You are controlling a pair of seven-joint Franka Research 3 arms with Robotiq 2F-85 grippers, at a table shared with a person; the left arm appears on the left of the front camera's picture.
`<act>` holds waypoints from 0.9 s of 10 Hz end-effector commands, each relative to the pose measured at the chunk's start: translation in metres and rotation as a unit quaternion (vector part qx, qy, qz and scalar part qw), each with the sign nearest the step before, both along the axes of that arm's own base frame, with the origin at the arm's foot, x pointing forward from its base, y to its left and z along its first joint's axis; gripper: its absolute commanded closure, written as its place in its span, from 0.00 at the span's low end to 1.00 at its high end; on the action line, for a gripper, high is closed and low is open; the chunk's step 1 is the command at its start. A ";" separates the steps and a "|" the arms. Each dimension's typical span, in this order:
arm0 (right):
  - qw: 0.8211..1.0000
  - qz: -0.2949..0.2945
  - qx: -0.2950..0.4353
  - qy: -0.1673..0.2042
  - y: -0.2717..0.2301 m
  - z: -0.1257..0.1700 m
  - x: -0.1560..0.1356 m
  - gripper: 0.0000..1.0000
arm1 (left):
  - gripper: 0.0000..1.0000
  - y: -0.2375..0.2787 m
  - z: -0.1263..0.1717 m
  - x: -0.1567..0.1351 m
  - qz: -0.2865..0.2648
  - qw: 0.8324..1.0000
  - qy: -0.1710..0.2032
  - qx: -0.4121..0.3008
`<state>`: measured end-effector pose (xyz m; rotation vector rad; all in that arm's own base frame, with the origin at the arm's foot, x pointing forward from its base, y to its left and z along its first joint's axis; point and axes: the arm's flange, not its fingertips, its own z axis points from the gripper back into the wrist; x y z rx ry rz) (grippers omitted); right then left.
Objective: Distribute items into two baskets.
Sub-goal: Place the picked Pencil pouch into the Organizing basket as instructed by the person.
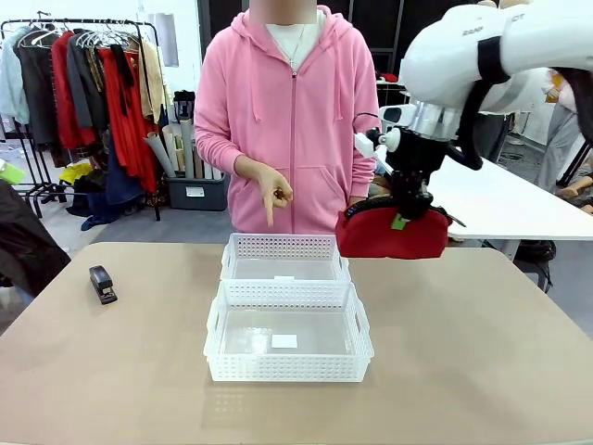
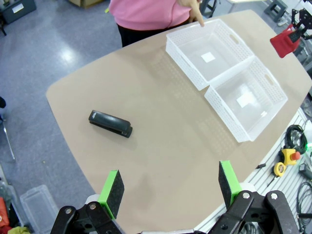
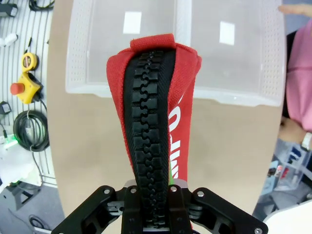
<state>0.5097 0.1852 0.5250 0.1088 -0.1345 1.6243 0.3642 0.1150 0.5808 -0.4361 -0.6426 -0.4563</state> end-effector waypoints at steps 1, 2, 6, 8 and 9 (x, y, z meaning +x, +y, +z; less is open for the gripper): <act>1.000 0.001 -0.006 -0.015 0.020 0.004 0.016 1.00 | 0.00 0.000 0.000 0.000 -0.004 1.000 -0.004 -0.008; 1.000 0.005 -0.003 -0.015 0.032 0.001 0.023 1.00 | 0.00 0.000 0.000 0.000 -0.004 1.000 -0.004 -0.008; 0.998 0.051 -0.009 -0.029 0.081 -0.012 0.047 1.00 | 0.00 0.000 0.000 0.000 -0.004 1.000 -0.004 -0.008; 0.997 0.069 -0.002 -0.038 0.097 -0.017 0.057 1.00 | 0.00 0.000 0.000 0.000 -0.004 1.000 -0.004 -0.008; 0.997 0.066 0.000 -0.035 0.107 -0.023 0.063 1.00 | 0.00 0.000 0.000 0.000 -0.004 1.000 -0.004 -0.008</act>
